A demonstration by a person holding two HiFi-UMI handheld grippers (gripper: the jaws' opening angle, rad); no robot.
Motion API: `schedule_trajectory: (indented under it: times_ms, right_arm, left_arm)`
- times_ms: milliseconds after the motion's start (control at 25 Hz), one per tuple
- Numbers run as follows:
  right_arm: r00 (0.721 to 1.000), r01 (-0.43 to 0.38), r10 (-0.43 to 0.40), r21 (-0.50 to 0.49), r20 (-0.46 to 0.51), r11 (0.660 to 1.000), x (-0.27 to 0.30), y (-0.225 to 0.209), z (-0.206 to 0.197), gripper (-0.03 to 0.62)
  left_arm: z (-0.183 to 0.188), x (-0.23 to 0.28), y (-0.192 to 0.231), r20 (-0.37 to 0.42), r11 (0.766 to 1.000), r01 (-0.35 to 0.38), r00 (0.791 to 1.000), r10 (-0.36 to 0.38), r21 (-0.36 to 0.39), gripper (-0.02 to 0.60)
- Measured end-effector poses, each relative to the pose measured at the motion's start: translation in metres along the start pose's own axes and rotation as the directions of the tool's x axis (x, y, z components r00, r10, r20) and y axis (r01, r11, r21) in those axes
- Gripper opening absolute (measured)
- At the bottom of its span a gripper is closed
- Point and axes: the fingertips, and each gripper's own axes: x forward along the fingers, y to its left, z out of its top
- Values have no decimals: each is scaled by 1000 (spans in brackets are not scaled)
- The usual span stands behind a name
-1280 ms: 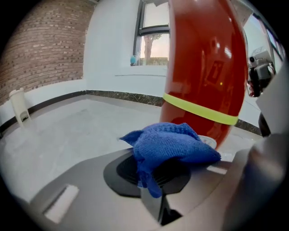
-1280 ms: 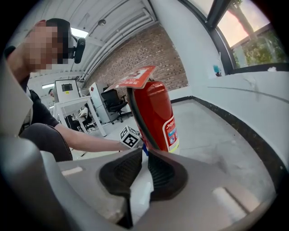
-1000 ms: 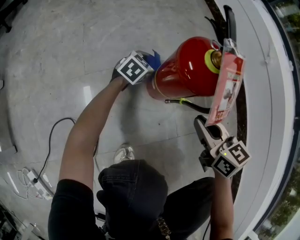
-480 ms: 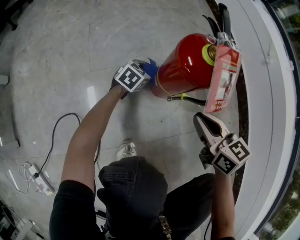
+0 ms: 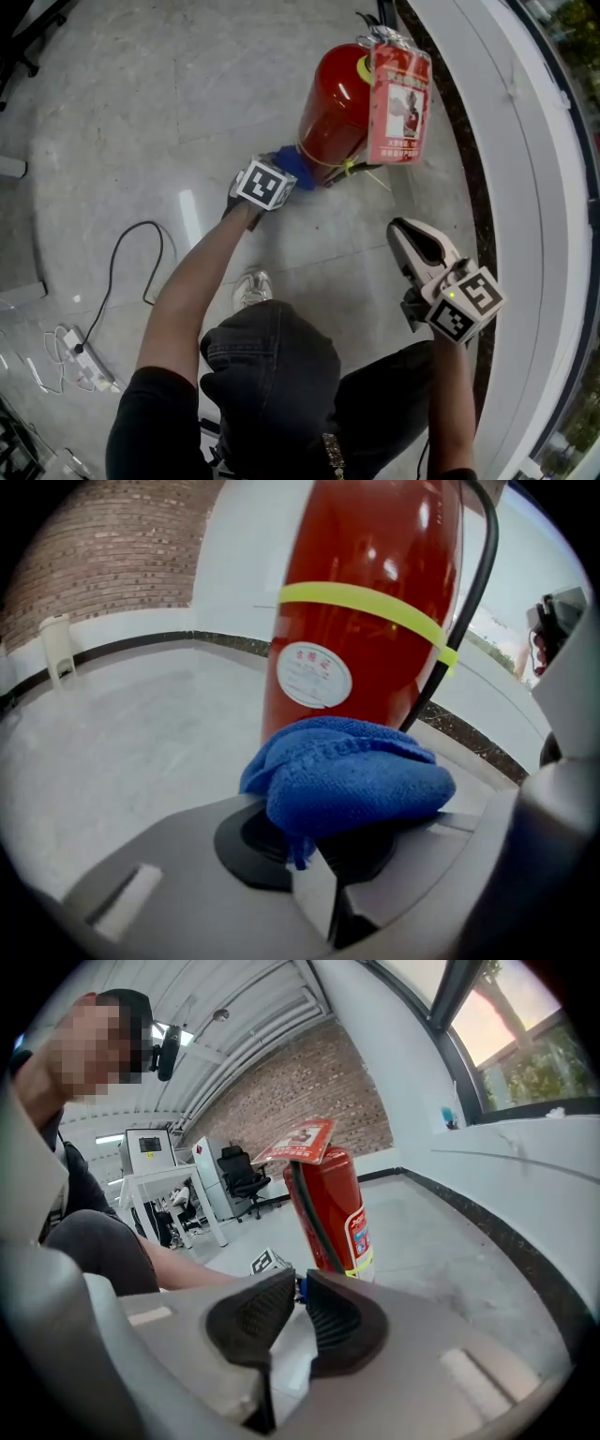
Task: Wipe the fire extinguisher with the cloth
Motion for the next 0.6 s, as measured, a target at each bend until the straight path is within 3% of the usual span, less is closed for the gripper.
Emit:
schedule_trajectory:
  times_ms: [120,280,600]
  right_arm:
    - [1000,3,-3,0,19,1000,-13,4,-1,37]
    - [999,17,-17,-2,32,1000,-32,5,-7,37]
    - [994,87,-87,7,60,996,-78,-10,-10,37]
  left_arm:
    - [-4,4,-22,-2,1000,-17,1000,17,-6,40]
    - [-7,11,-52,-18,998,21,1000,-21,-51,40]
    - [7,25,-92,-10,996,55,998,-56,-73,40]
